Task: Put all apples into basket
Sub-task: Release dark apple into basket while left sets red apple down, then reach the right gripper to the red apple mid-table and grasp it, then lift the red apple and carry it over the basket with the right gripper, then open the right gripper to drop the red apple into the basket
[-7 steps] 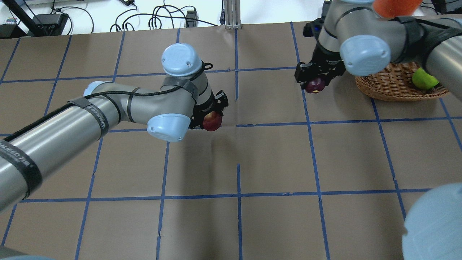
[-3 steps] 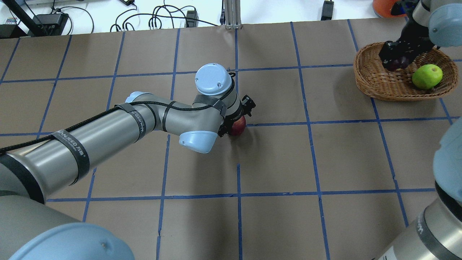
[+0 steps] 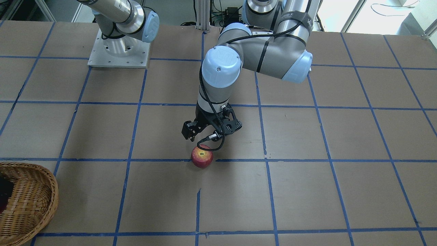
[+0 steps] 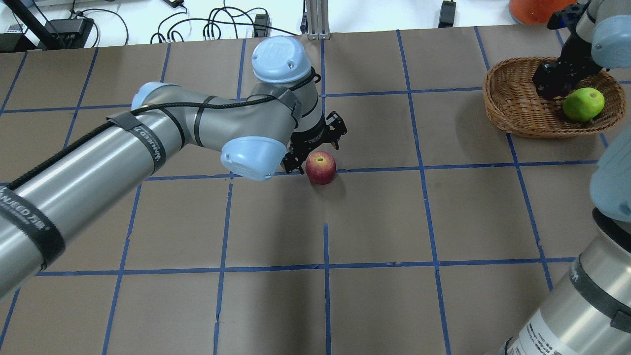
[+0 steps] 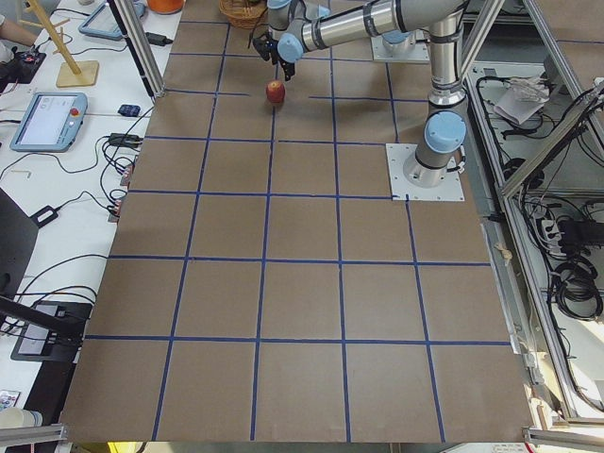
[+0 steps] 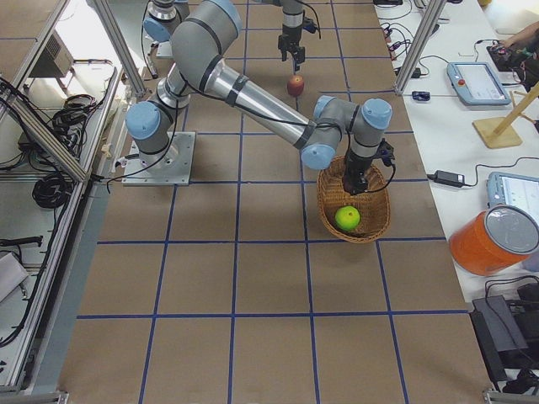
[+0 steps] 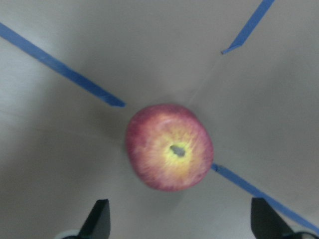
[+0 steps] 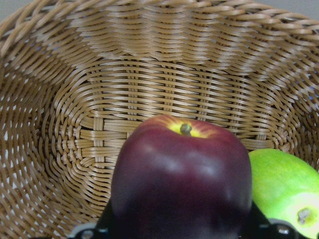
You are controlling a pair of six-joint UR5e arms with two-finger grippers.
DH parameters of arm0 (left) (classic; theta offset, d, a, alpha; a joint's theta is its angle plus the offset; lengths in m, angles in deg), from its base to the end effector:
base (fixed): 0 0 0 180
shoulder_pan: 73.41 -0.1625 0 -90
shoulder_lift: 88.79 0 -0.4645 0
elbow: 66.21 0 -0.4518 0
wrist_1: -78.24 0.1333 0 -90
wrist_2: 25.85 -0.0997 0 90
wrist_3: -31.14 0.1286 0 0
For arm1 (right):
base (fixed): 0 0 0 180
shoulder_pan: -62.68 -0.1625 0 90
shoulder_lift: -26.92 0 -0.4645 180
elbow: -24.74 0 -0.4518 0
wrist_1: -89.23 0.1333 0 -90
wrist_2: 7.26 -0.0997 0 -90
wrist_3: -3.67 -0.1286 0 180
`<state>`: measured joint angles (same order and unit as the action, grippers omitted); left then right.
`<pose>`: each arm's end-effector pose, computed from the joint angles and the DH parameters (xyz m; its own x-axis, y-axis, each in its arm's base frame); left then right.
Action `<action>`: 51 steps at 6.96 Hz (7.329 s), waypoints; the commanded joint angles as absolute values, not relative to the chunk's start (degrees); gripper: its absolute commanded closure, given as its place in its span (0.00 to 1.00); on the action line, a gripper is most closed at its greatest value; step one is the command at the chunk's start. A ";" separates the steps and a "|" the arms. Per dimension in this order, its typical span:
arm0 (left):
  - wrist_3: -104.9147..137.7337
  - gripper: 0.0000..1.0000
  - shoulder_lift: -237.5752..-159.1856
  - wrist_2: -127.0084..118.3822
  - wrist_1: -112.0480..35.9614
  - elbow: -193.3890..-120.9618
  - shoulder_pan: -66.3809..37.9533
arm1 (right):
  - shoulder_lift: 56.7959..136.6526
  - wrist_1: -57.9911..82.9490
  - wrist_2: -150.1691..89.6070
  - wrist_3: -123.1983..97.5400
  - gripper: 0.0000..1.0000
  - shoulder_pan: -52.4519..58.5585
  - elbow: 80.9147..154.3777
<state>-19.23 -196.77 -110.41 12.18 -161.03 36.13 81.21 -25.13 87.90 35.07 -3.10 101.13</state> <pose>-0.3586 -0.5753 0.3032 -0.8555 -0.5122 0.0758 -0.5088 0.8588 0.0603 -0.2149 -0.7744 0.2456 -0.9876 -0.1233 0.0973 -0.1226 0.9924 0.0132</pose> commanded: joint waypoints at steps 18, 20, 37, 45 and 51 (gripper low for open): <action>30.97 0.00 -176.50 -119.19 -13.26 -156.29 15.80 | 85.19 -24.59 73.08 -19.42 0.00 -44.19 113.05; 30.79 0.00 -176.41 -119.10 -13.08 -156.29 15.80 | 84.93 -25.74 72.55 -18.92 0.00 -44.19 113.51; 30.96 0.00 -176.24 -119.19 -12.99 -156.29 15.36 | 88.18 -8.17 85.24 -3.00 1.00 -24.03 97.70; 28.15 0.00 -177.03 -117.87 -13.08 -154.89 15.45 | 76.77 -18.34 86.96 20.19 0.43 -7.28 97.69; 28.15 0.00 -176.68 -117.87 -13.08 -155.50 15.45 | 95.15 1.88 86.61 19.32 0.00 -9.55 98.21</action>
<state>28.15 -176.84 -117.80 -13.08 -155.32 15.47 88.58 -6.07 86.78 19.36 -8.39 97.96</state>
